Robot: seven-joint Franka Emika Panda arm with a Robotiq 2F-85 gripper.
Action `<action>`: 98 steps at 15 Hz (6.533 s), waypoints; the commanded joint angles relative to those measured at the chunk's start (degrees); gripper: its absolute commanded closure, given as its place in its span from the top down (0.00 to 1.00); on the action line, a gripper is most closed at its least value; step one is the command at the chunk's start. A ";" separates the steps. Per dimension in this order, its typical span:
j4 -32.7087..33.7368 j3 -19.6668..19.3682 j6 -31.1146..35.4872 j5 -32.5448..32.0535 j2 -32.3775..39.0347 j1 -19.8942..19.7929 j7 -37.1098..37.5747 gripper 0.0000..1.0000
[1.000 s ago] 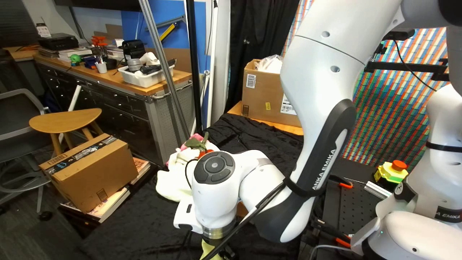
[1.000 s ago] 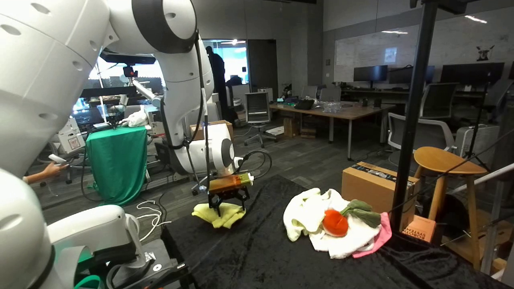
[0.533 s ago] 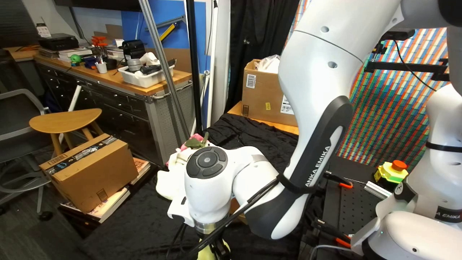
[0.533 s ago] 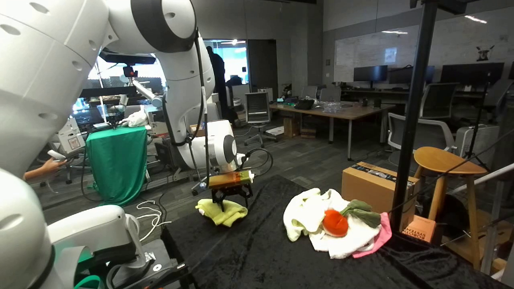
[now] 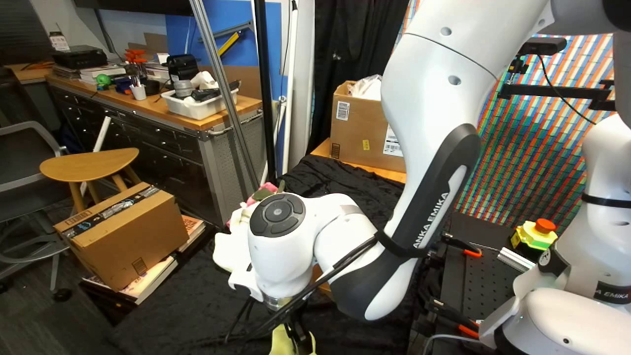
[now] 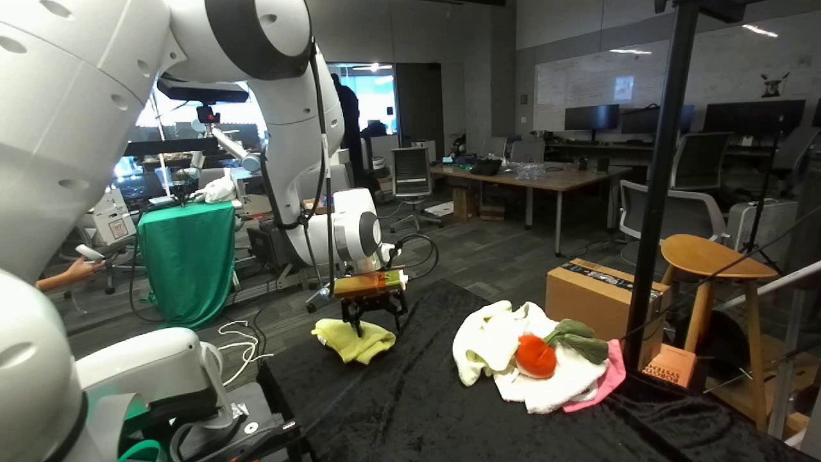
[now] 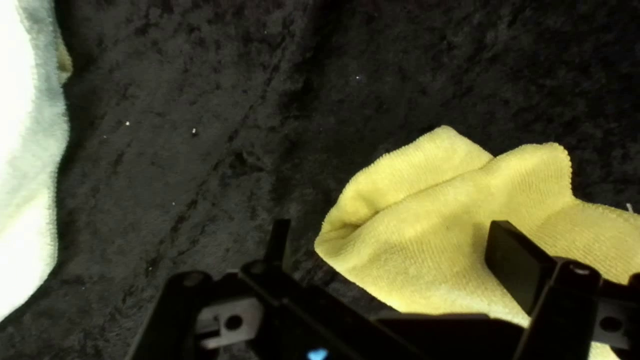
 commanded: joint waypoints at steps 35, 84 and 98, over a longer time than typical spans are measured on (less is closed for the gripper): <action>-9.34 6.10 3.73 11.91 -16.46 -7.74 -0.29 0.06; -0.44 -16.91 1.78 -0.16 -12.25 -9.15 18.78 1.00; -23.69 -6.54 -24.10 17.63 -44.56 -19.96 -11.19 1.00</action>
